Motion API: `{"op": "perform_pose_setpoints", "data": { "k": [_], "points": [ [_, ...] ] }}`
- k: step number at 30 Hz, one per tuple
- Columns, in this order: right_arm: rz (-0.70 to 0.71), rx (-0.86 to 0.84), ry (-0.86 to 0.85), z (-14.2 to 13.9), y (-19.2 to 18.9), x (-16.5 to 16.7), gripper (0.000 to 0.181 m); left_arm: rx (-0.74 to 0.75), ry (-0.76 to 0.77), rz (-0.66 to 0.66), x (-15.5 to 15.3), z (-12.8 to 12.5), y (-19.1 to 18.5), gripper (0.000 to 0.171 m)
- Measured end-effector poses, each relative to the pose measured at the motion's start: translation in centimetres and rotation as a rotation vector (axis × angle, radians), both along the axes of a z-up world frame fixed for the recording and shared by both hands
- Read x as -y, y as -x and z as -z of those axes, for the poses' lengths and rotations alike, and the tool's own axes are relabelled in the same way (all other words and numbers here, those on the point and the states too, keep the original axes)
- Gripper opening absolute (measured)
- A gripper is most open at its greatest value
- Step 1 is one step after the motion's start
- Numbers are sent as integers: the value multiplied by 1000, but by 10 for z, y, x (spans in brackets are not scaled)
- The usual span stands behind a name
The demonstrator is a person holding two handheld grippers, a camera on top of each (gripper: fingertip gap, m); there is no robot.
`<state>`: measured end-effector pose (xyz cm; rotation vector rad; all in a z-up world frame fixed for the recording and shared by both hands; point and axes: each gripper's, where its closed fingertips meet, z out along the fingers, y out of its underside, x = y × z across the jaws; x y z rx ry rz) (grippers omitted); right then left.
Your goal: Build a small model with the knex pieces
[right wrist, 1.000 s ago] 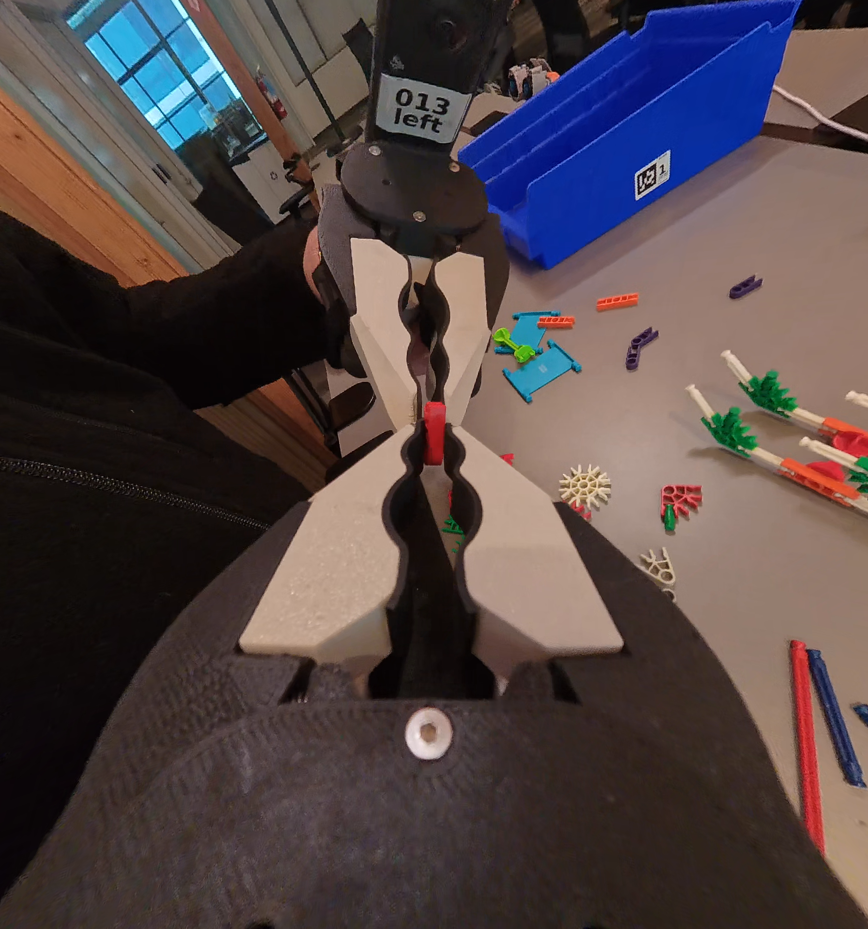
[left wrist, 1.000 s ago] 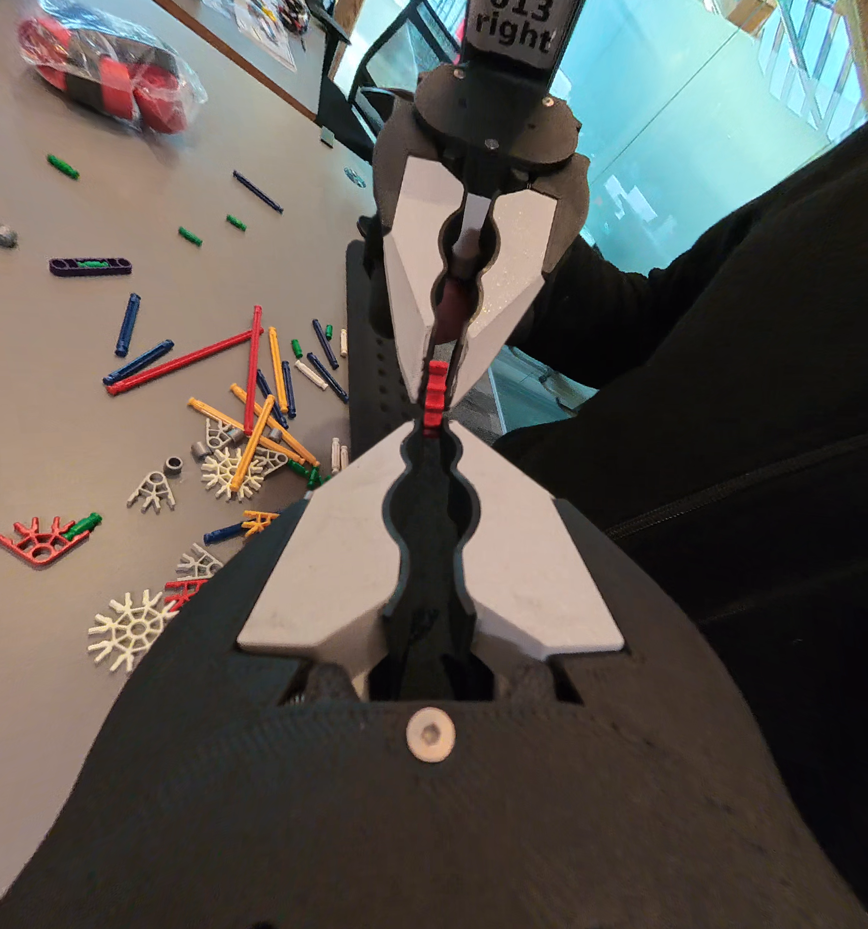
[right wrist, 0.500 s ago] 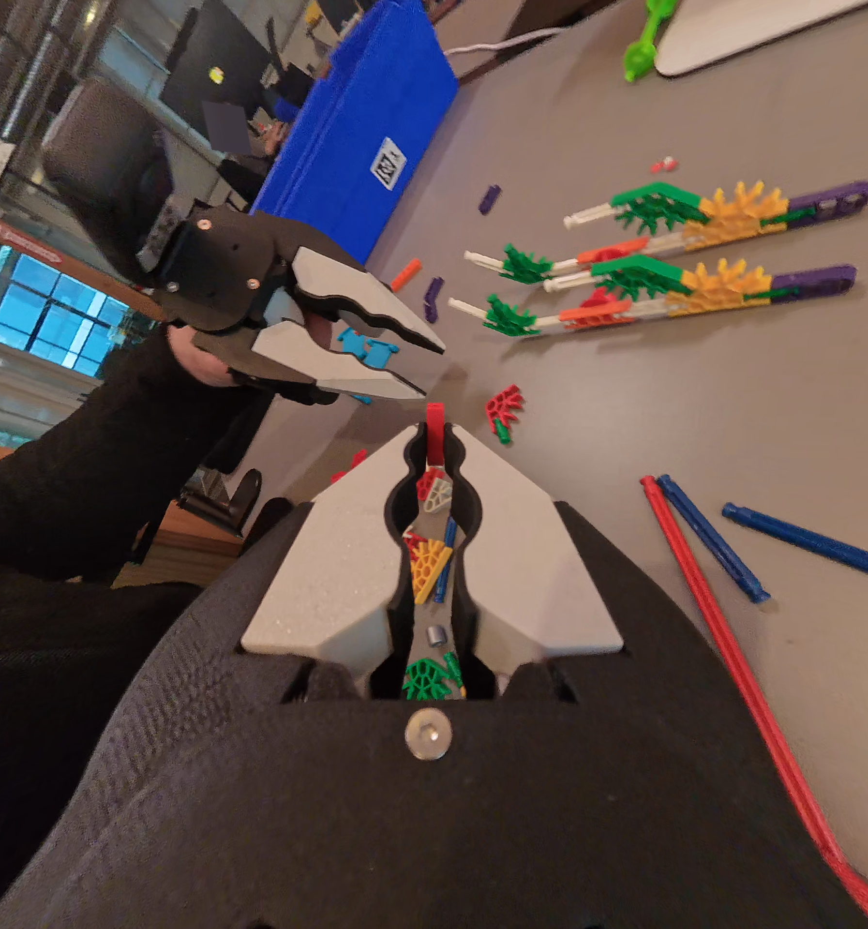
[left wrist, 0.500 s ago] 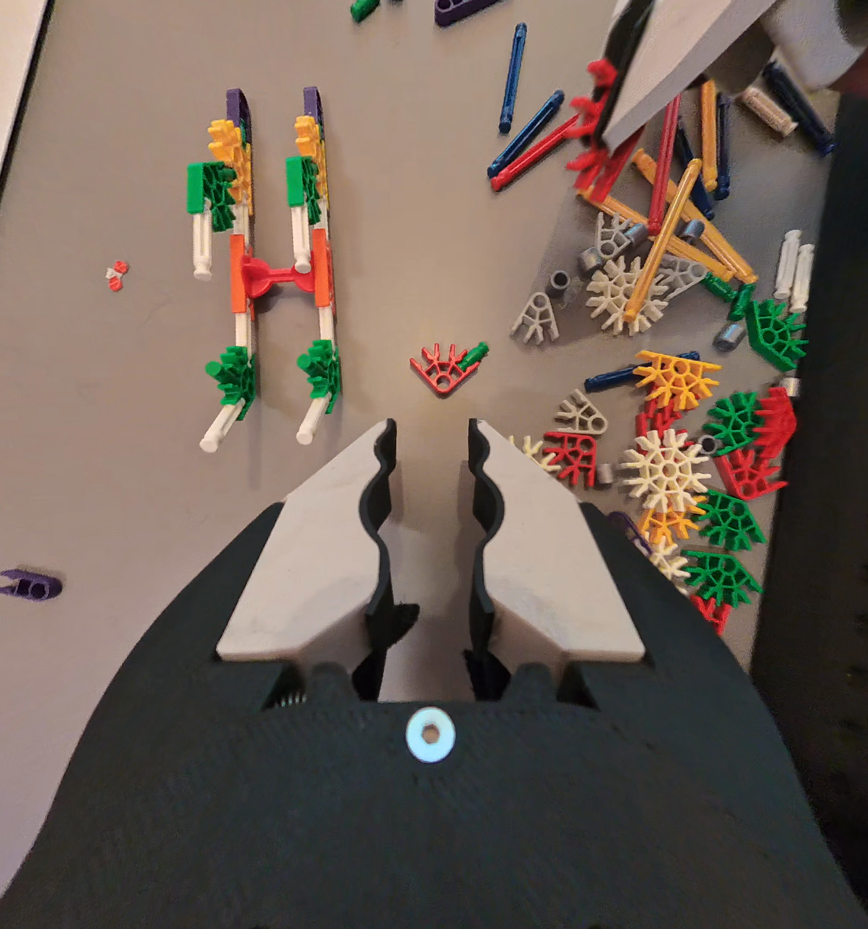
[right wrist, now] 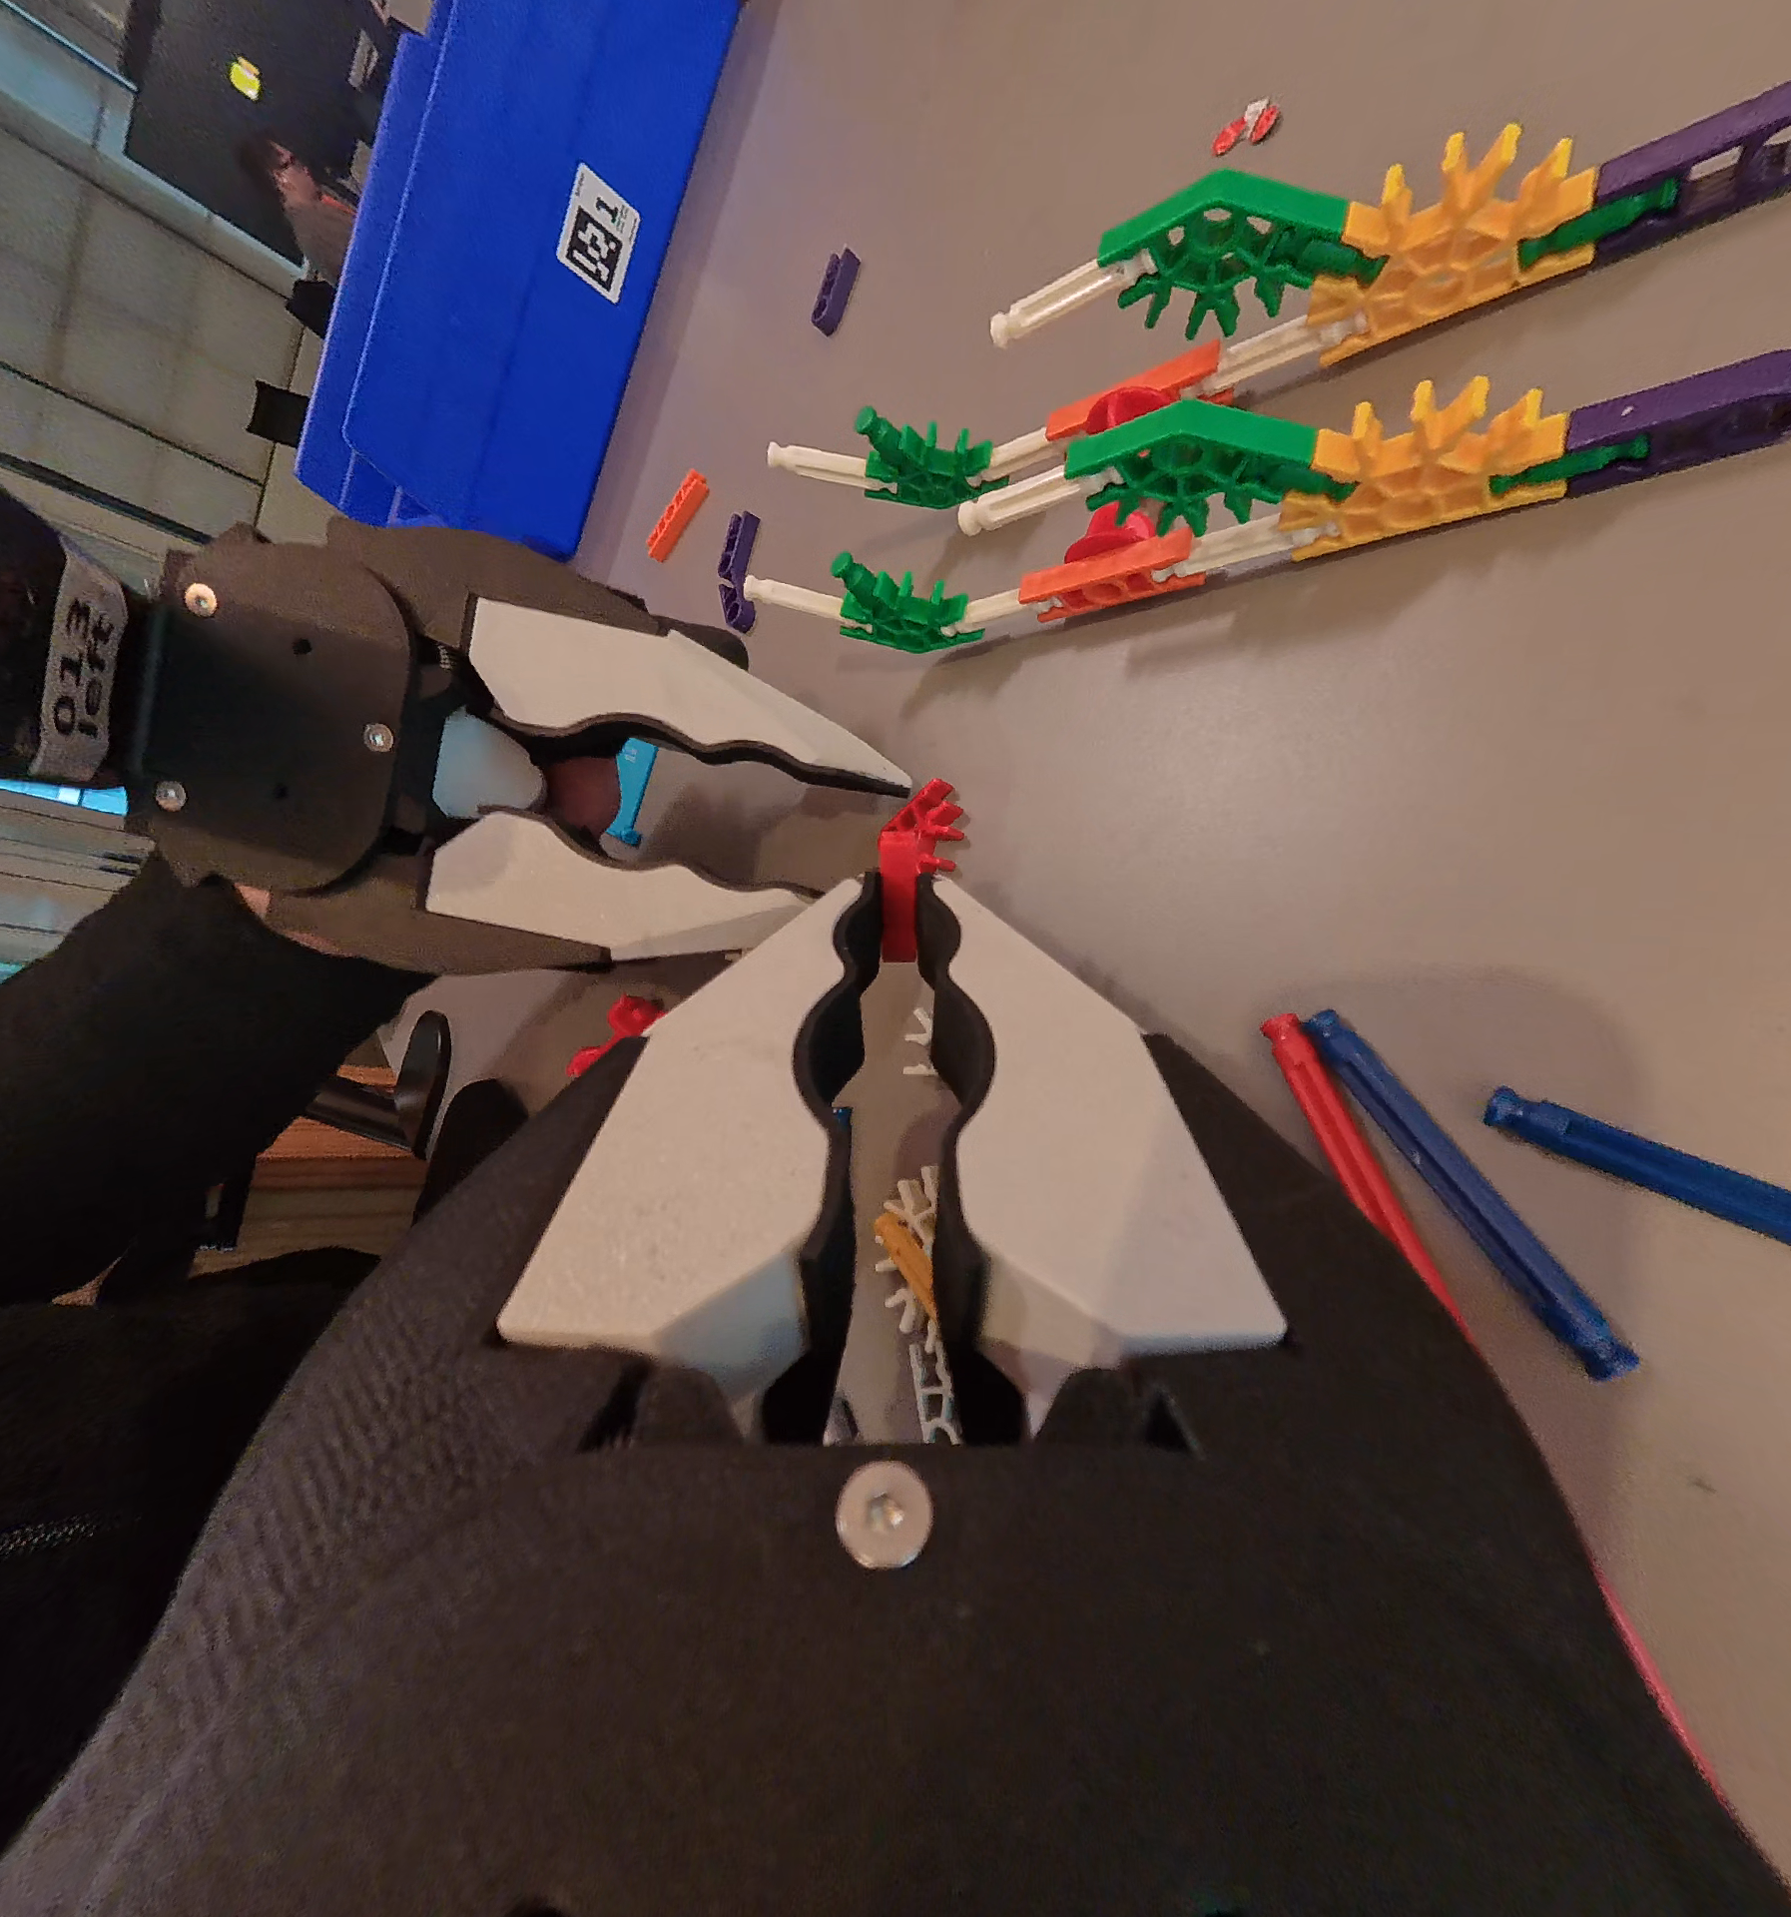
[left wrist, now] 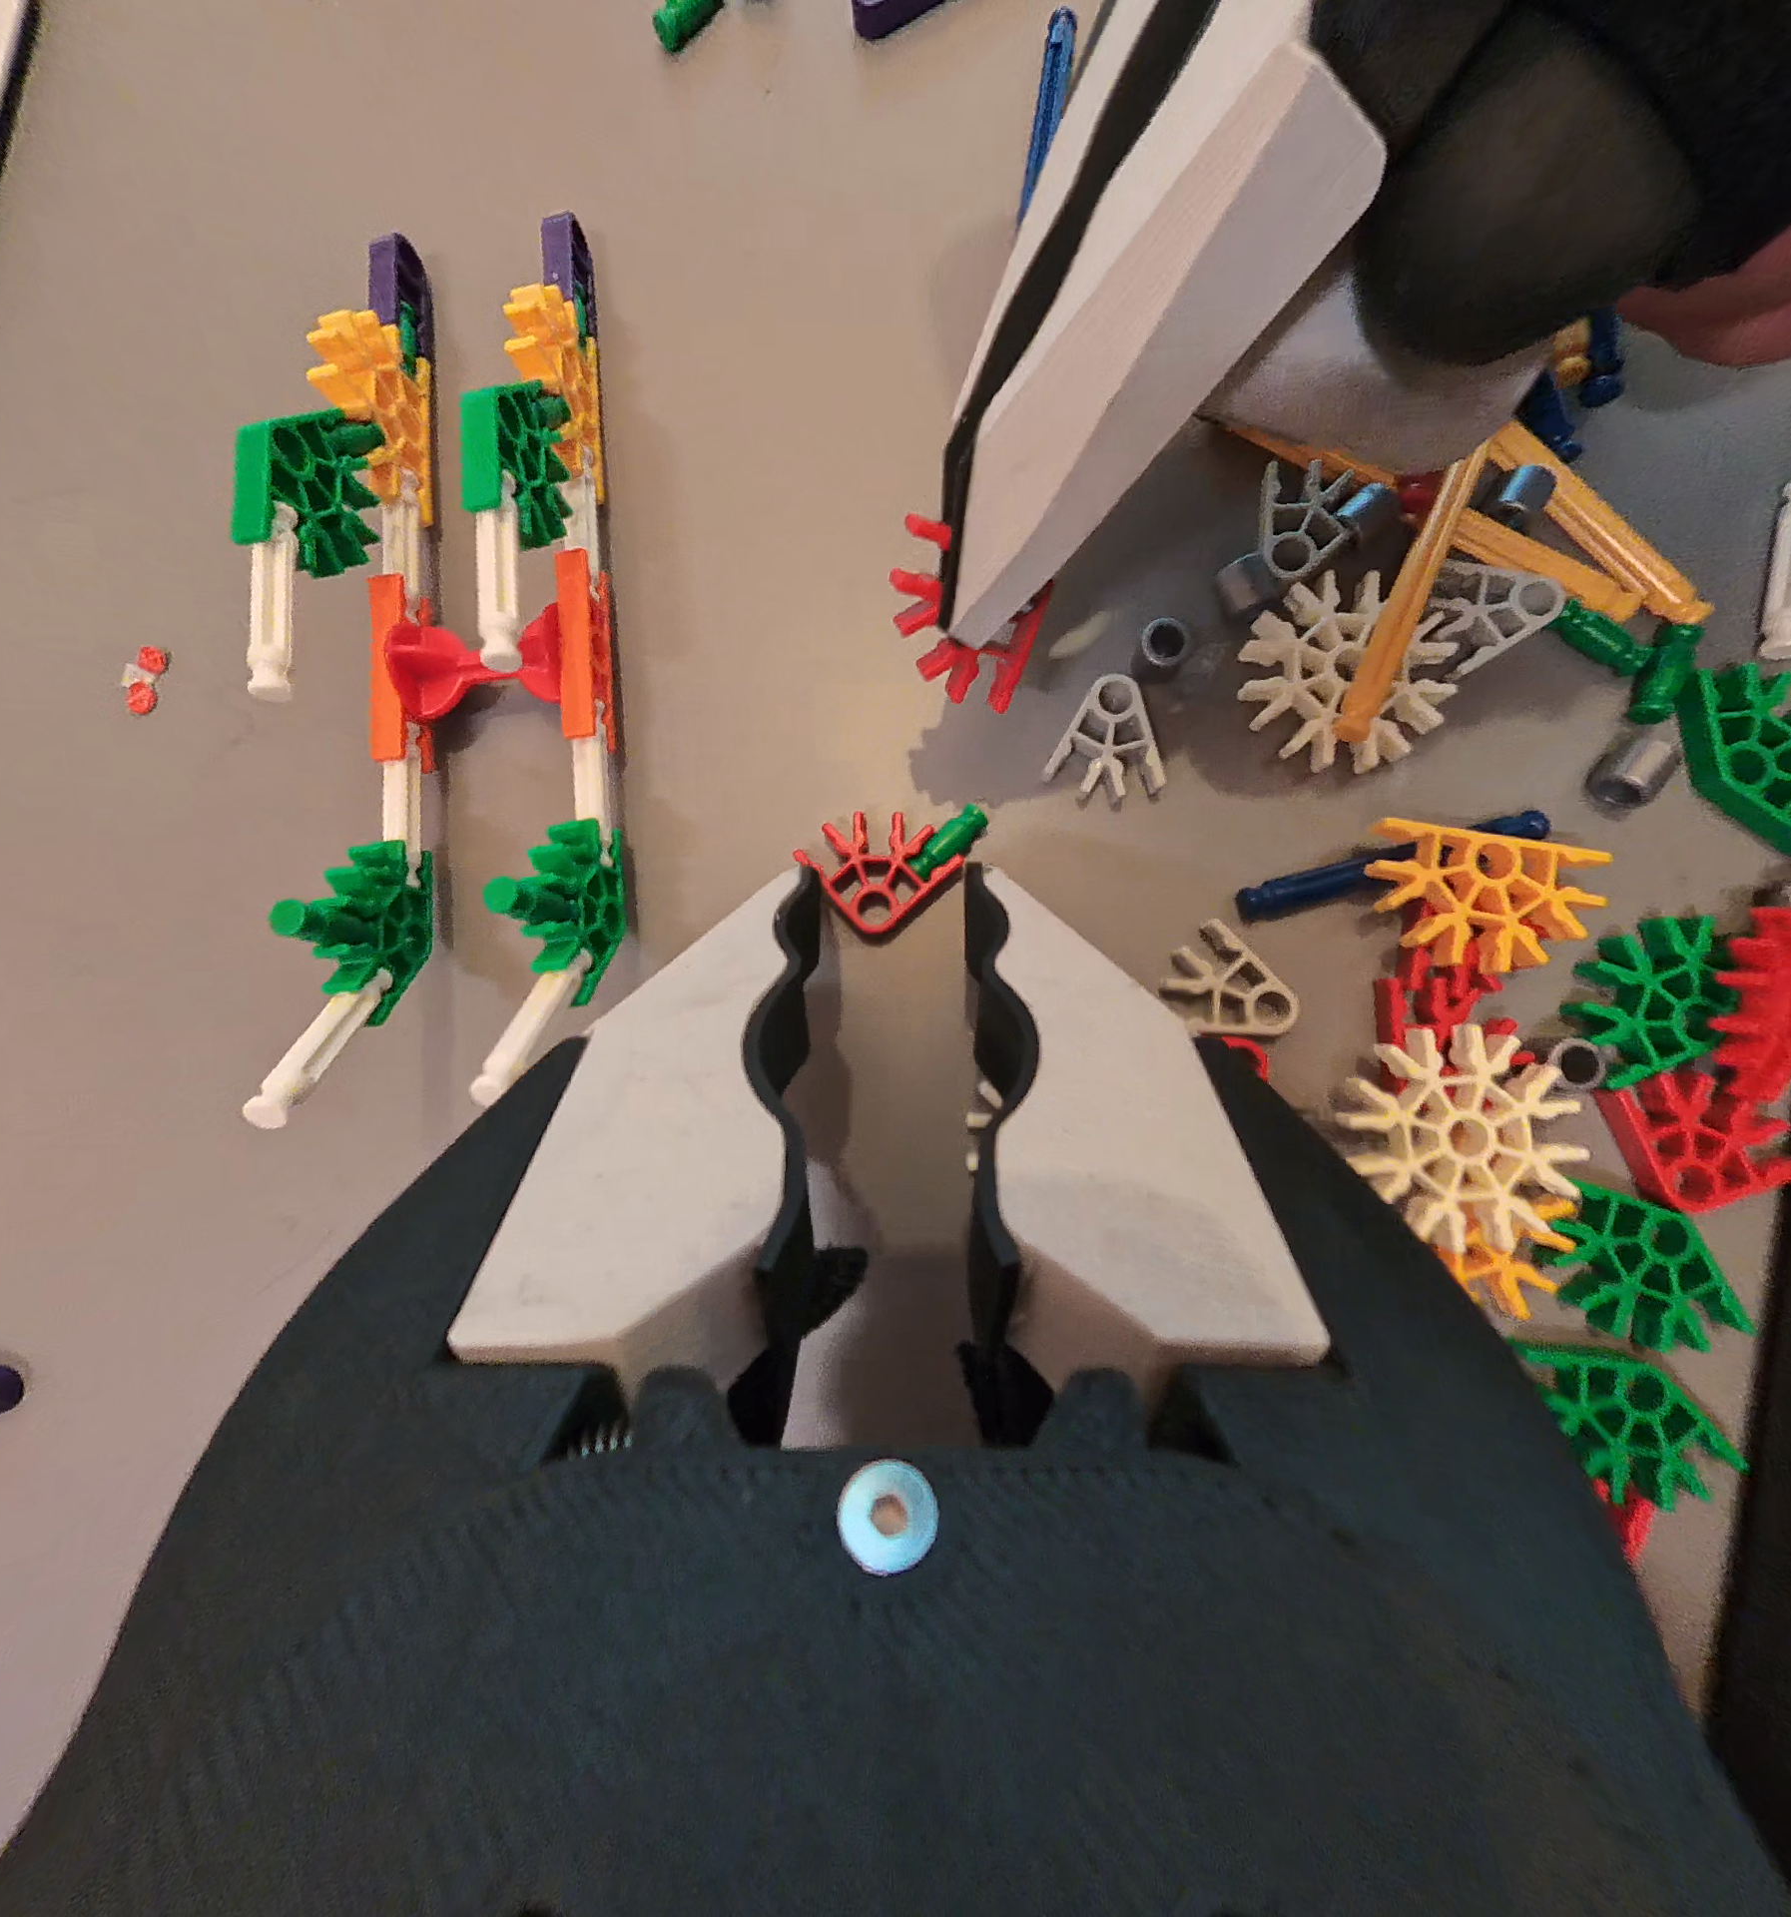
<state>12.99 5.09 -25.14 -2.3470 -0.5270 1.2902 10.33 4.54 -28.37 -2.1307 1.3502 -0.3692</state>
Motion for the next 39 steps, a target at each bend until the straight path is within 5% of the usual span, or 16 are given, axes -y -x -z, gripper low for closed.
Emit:
{"op": "perform_pose_setpoints", "data": {
  "k": [12,21,34,39],
  "points": [
    [41,30,61,13,-1,-11,4,40,-55,-282,-12,-2,-8,22],
    [68,47,100,24,-4,-15,4,24,-86,-90,-7,-4,-19,12],
    [80,74,106,26,-5,-17,6,37,-89,-86,-7,0,-21,5],
    [68,102,66,23,-3,-15,24,39,-90,-84,-7,0,-22,5]
  ]
}}
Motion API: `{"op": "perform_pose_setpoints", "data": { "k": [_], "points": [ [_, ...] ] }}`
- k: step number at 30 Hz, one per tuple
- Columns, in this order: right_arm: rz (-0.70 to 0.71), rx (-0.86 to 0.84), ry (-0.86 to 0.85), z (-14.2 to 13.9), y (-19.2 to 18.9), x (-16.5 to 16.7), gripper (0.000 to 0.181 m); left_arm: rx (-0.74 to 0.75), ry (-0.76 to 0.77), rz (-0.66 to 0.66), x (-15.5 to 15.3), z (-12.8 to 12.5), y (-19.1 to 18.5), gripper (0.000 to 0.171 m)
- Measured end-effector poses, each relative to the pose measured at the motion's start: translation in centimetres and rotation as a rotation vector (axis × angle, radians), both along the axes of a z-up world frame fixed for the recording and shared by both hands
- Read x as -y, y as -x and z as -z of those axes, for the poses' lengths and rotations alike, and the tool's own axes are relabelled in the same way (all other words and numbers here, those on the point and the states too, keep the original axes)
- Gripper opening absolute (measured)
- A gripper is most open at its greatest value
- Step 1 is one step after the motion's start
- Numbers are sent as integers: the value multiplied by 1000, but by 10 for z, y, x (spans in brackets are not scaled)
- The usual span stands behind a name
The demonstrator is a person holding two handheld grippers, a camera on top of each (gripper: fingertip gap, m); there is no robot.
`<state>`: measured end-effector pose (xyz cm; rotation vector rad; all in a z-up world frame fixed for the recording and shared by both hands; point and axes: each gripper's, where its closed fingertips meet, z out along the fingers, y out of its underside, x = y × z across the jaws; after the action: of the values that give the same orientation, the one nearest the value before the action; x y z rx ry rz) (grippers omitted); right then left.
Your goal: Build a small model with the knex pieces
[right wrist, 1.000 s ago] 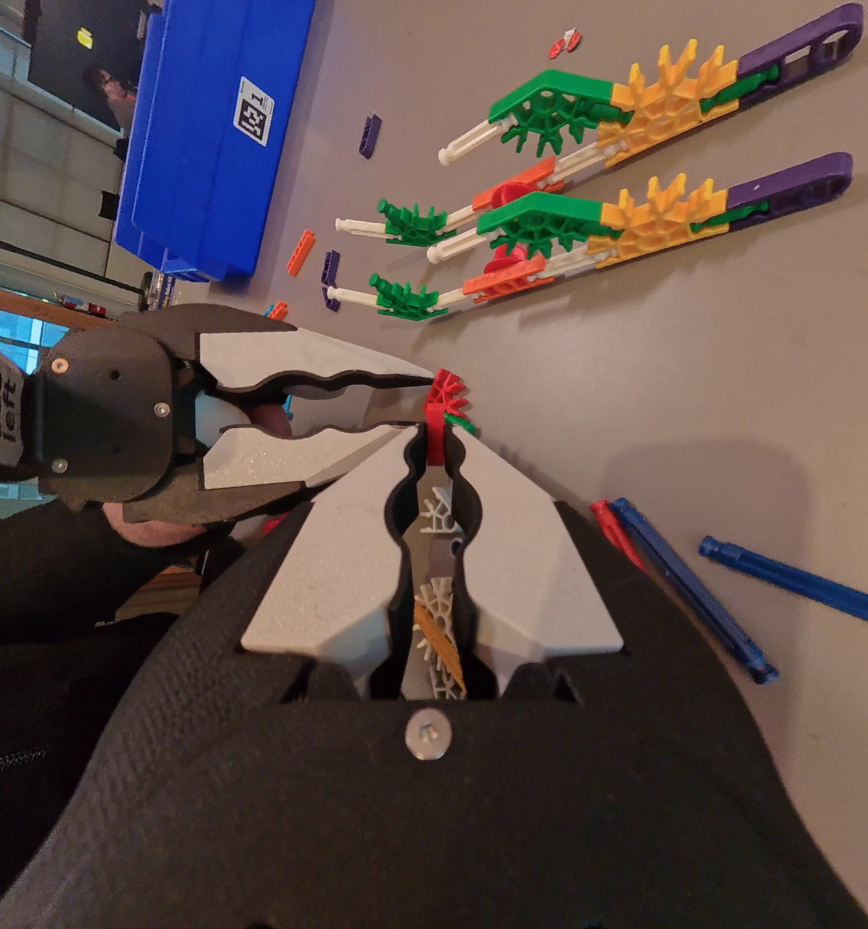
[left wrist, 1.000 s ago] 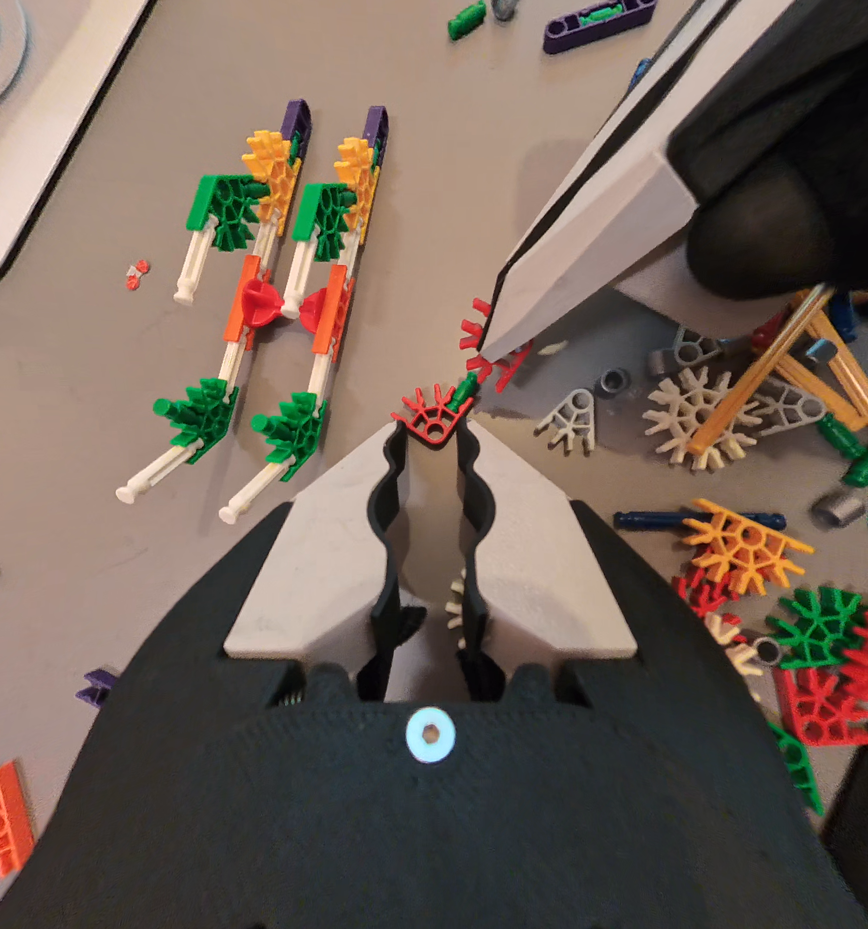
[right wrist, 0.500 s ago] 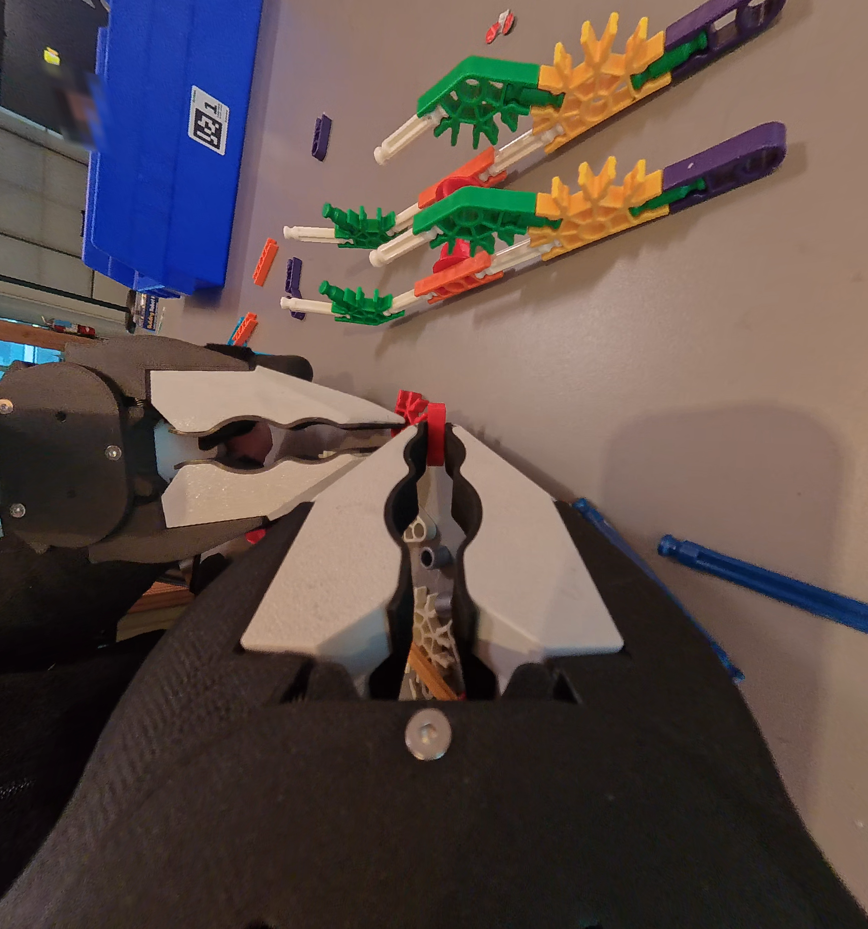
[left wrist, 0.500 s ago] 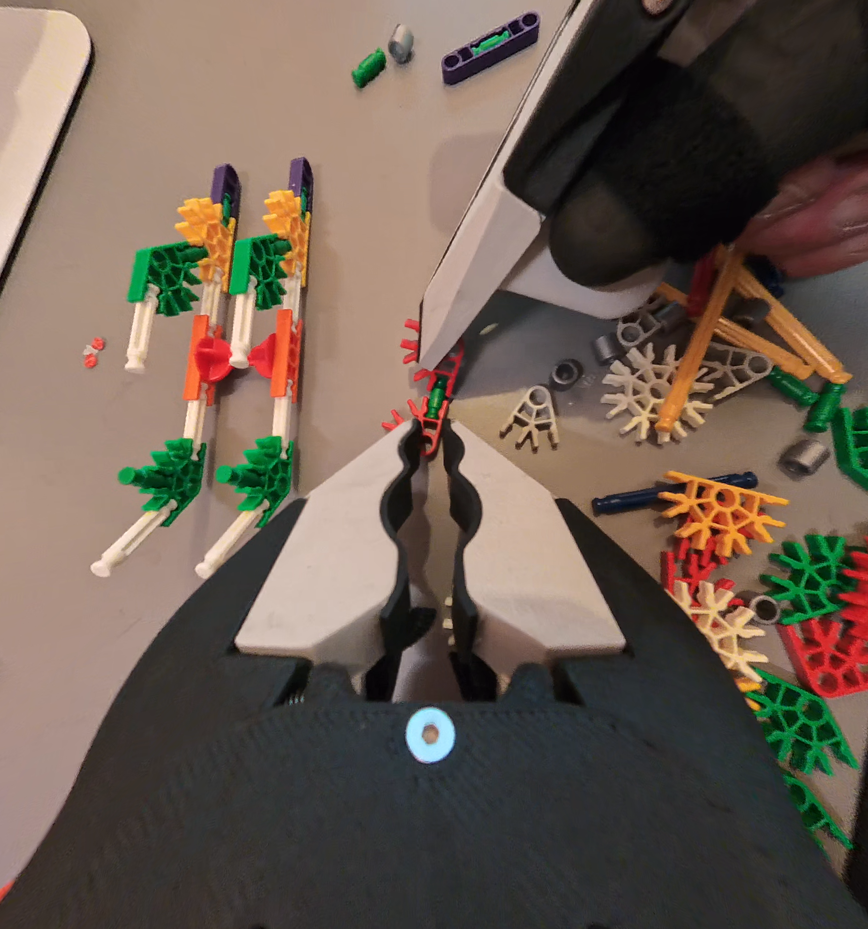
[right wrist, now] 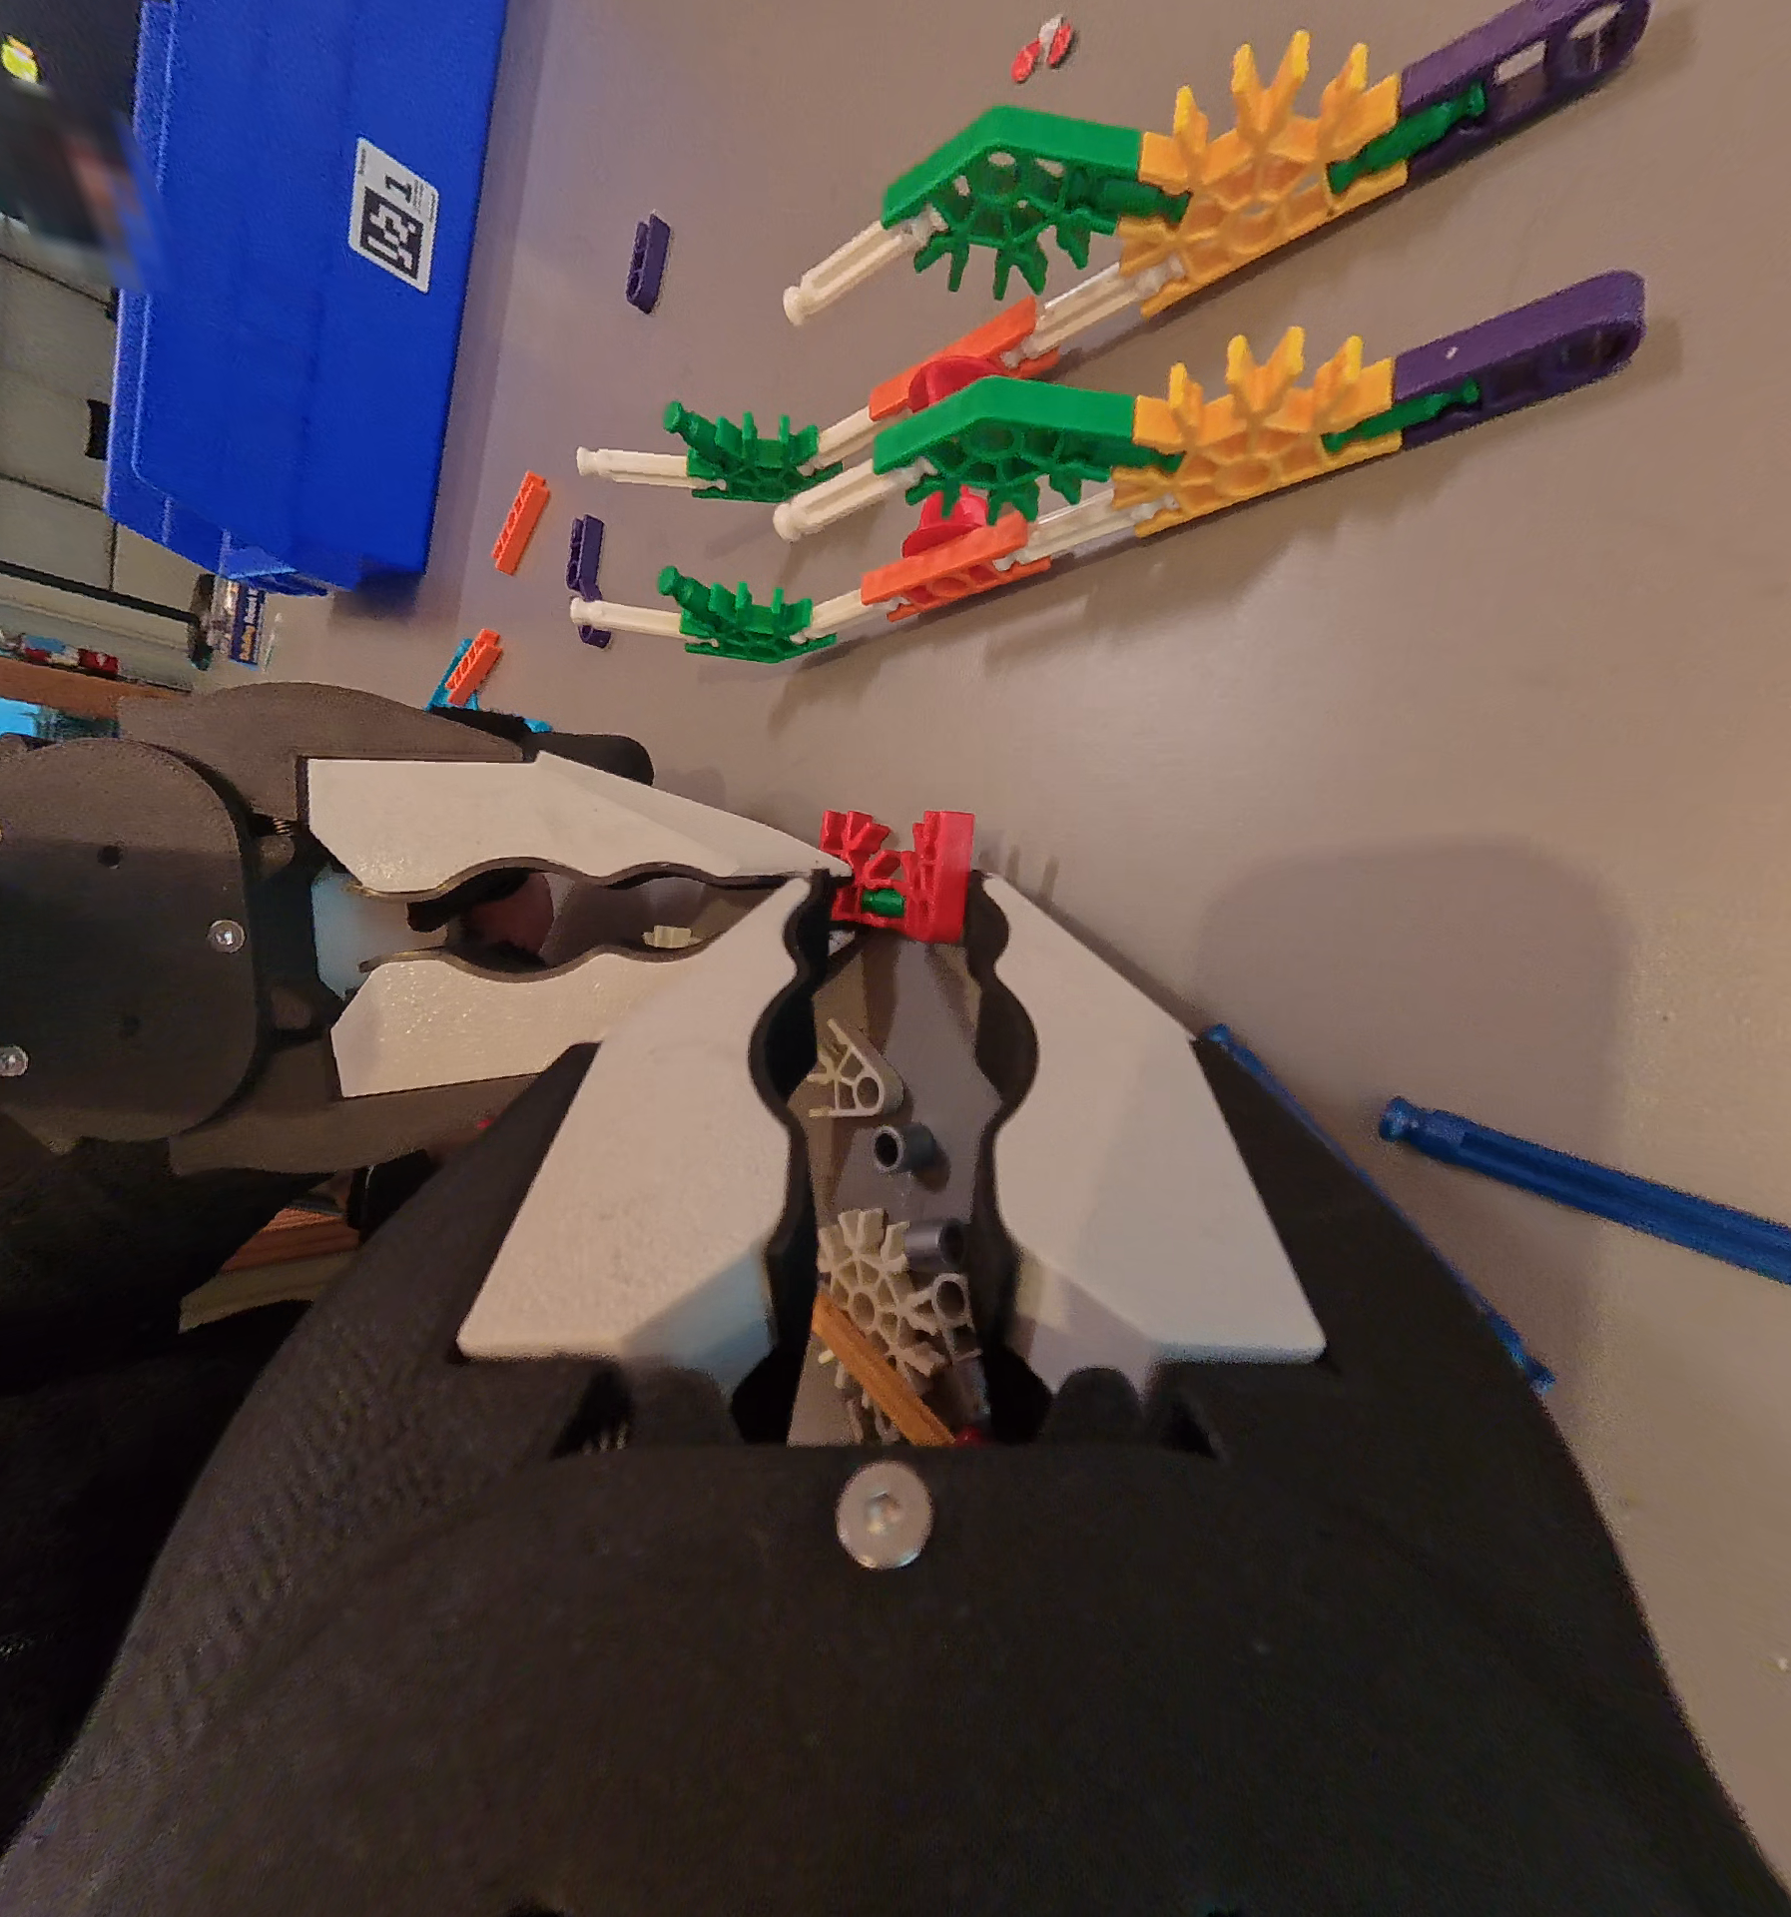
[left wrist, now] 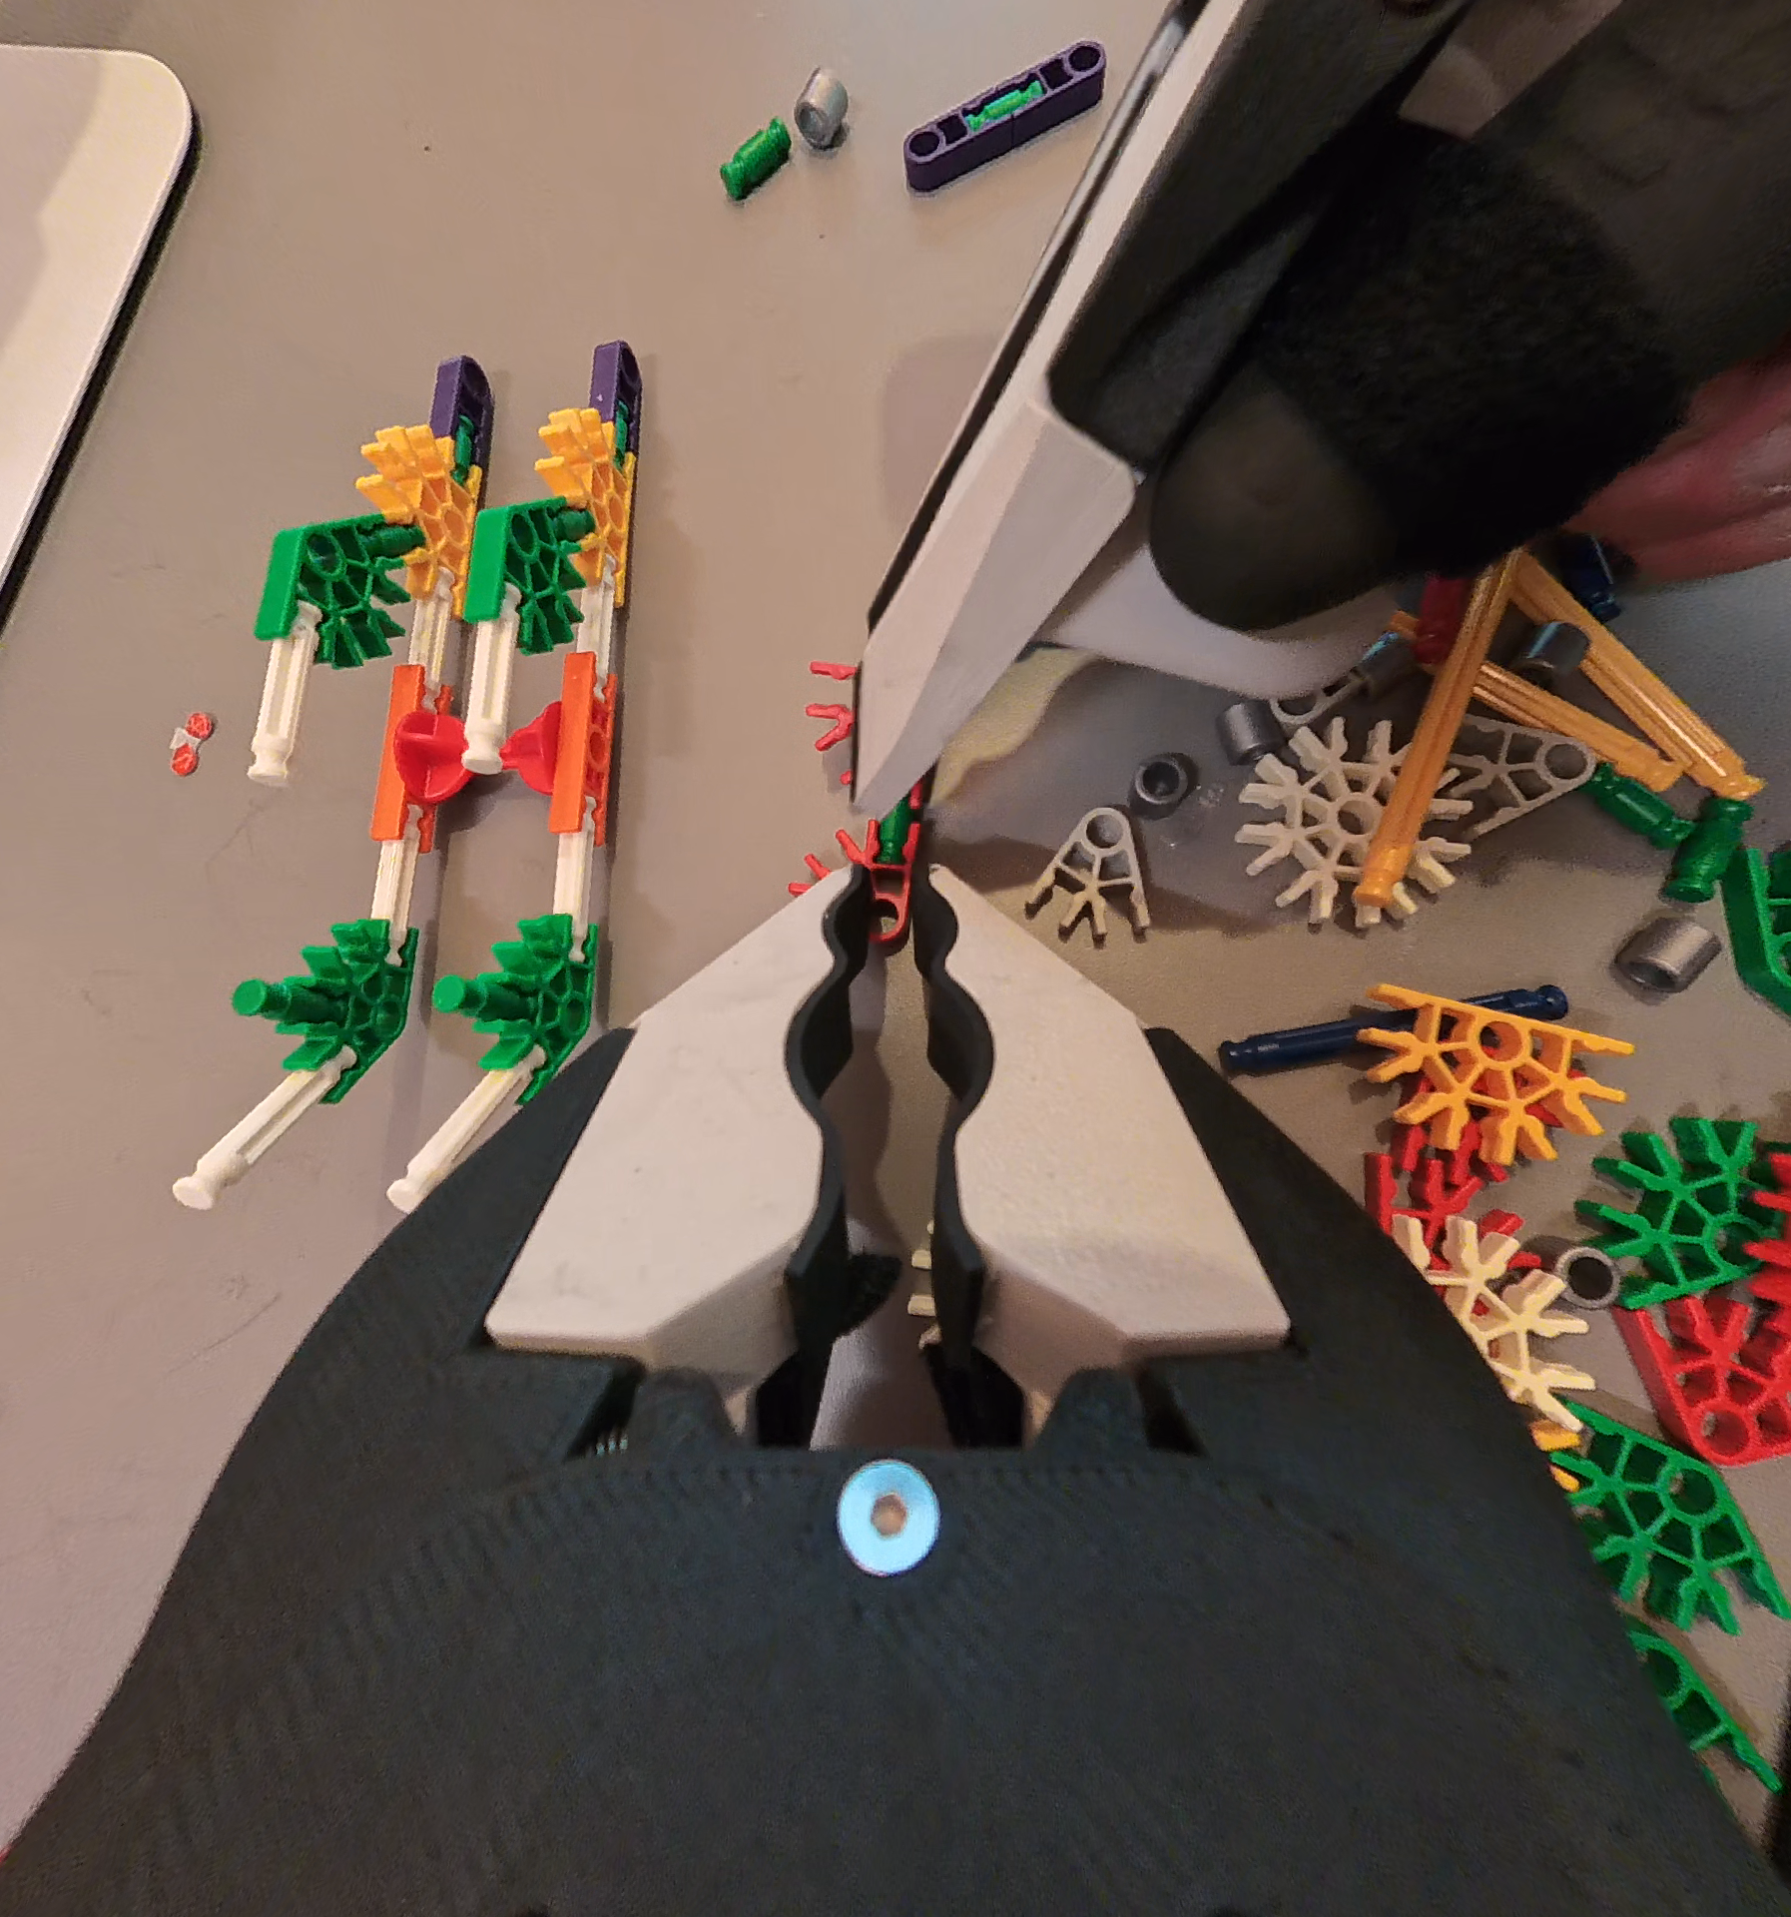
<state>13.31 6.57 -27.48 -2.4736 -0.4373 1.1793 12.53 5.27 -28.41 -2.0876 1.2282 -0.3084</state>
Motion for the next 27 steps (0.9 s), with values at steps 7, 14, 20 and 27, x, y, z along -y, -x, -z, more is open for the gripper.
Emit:
{"op": "perform_pose_setpoints", "data": {
  "k": [7,14,20,27],
  "points": [
    [-51,134,-111,-5,-21,-6,18,7,7,7,0,0,0,5],
    [-363,304,-365,-4,-18,-9,25,2,10,22,-1,0,-1,5],
    [-370,282,-221,8,-20,-11,9,8,11,22,-1,0,-1,5],
    [-317,242,-195,9,-15,-11,1,17,9,23,-1,0,-1,5]
  ]
}}
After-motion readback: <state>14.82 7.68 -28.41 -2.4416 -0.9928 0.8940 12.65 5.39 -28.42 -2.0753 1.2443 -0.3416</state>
